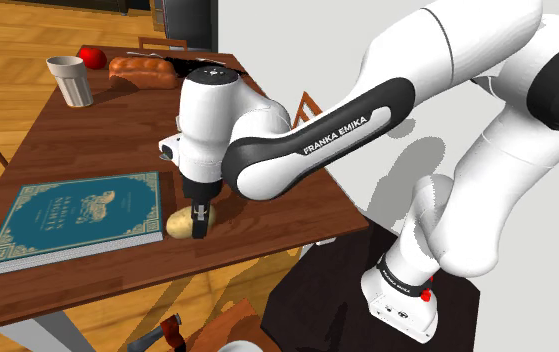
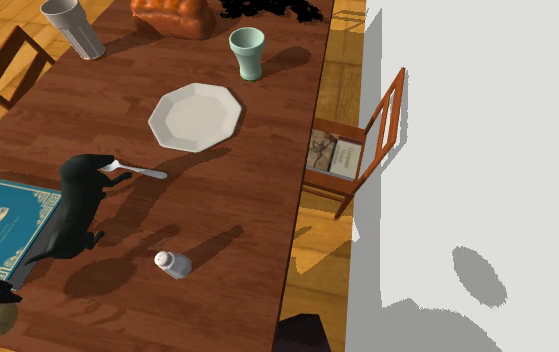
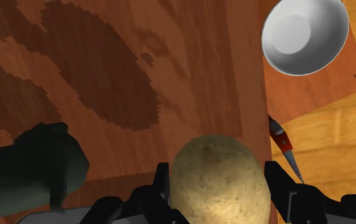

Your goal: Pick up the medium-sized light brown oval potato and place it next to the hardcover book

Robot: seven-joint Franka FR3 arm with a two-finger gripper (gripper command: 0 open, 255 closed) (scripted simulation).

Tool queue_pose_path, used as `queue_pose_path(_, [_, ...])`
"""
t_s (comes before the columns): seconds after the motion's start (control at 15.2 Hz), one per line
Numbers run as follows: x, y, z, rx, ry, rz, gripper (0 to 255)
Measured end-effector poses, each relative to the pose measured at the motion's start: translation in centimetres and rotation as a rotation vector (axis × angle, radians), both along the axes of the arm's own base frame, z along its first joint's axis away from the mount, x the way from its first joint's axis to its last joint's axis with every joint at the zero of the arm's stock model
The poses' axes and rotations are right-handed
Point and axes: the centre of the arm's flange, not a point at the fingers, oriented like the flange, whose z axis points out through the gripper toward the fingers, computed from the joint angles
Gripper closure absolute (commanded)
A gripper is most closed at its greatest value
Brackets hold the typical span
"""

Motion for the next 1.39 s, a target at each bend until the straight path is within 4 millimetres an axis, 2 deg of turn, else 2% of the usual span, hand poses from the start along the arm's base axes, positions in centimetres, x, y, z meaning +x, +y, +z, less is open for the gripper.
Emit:
queue_pose_path(0.59, [0.0,-0.1,-4.8,0.000,0.000,0.000,255])
queue_pose_path(0.99, [0.0,-0.1,-5.2,0.000,0.000,0.000,255])
queue_pose_path(1.06, [0.0,-0.1,-5.2,0.000,0.000,0.000,0])
queue_pose_path(1.39, [0.0,-0.1,-5.2,0.000,0.000,0.000,0])
